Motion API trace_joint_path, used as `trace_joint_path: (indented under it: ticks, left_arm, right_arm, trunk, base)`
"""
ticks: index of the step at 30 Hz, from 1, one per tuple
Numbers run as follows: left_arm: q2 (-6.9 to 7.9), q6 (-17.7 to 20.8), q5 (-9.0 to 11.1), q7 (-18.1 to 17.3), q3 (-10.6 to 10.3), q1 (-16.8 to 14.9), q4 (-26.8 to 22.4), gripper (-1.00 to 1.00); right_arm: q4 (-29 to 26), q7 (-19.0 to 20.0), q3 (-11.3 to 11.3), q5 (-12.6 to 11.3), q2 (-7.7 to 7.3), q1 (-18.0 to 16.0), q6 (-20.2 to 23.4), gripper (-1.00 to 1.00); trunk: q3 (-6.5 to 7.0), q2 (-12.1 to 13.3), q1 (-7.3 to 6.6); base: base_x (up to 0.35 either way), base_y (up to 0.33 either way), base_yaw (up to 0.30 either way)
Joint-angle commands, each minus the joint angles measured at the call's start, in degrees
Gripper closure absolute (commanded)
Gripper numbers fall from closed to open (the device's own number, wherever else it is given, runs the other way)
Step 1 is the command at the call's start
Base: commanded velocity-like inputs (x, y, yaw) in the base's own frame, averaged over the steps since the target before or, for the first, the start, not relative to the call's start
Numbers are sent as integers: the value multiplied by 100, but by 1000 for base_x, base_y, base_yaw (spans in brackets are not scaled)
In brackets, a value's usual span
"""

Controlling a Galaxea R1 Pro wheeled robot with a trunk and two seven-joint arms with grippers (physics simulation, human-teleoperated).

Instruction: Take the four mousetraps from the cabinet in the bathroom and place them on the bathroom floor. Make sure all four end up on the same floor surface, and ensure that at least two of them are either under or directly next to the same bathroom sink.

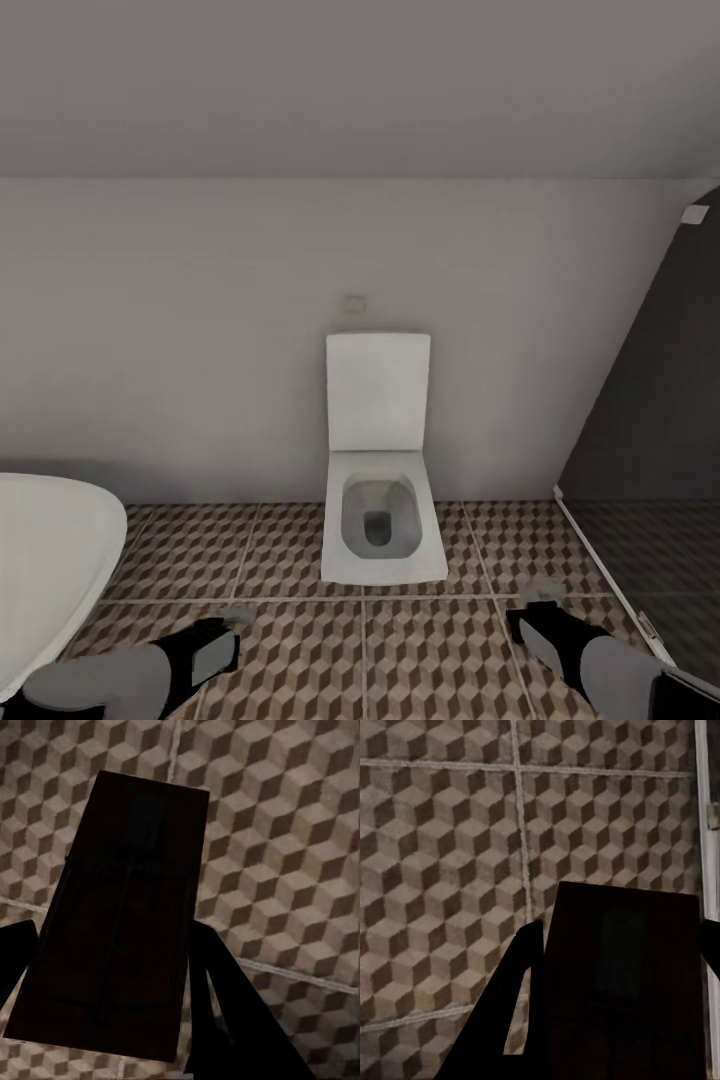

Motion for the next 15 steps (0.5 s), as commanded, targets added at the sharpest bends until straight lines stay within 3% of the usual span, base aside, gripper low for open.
trace_joint_path:
  ticks: [1, 5, 8, 15]
  left_arm:
    - [-13, 112, 14, 23, 41, -136, 132, 100]
    - [-29, 307, 5, -36, 138, -530, 284, 100]
    - [-38, 707, 4, -61, 158, -892, 309, 100]
    - [-37, 890, 2, -70, 159, -1339, 323, 100]
  right_arm:
    - [-23, -40, 40, -37, -8, -102, 40, 100]
    - [-21, -30, 35, -47, -14, -349, 45, 100]
    - [-22, -35, 32, -53, -5, -580, 142, 100]
    - [-23, -110, 30, -55, -3, -1113, 562, 100]
  trunk:
    - [-7, -3, 0]
    - [-7, -3, 0]
    - [-7, -3, 0]
    - [-7, -3, 0]
  base:
    - [0, 0, 0]
    - [0, 0, 0]
    - [0, 0, 0]
    - [0, 0, 0]
